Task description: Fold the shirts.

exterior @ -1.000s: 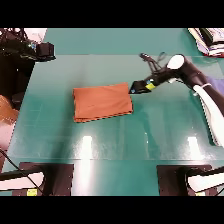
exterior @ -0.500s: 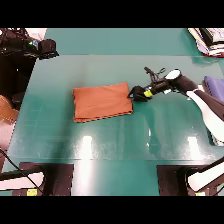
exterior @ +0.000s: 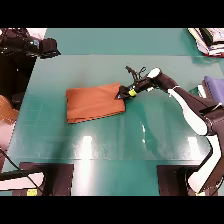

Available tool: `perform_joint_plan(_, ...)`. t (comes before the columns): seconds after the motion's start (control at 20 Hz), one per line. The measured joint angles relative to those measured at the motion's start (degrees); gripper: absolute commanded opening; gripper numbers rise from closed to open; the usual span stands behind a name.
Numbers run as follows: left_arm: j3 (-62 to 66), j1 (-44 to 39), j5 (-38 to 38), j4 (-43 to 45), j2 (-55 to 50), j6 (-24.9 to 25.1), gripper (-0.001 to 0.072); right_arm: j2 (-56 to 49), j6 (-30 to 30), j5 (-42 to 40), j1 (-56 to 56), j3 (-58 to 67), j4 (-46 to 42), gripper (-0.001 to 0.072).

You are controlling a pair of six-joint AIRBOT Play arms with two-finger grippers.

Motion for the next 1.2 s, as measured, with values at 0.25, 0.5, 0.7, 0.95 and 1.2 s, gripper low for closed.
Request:
perform_joint_plan(0.25,0.0,-7.54,0.13,-0.72,0.0,0.0,0.0026,6.01,-0.31,0.74,-10.36,2.93,-0.48,0.0017)
perform_joint_plan(0.5,0.0,-16.06,3.13,-0.9,0.0,0.0,0.0026,15.34,-0.31,0.94,-30.03,3.58,-5.77,0.0017)
perform_joint_plan(0.7,0.0,-21.14,7.96,-0.87,0.0,0.0,0.0026,19.08,-0.33,-0.52,-47.15,3.69,-7.87,0.0017)
perform_joint_plan(0.95,0.0,-23.96,11.02,-0.96,0.0,-0.17,0.0026,18.84,-0.92,-3.43,-61.44,3.72,-8.39,0.0017)
perform_joint_plan(1.2,0.0,-24.52,11.78,-1.01,0.0,-0.37,0.0027,18.25,-2.1,-4.94,-64.74,6.91,-8.41,0.0017)
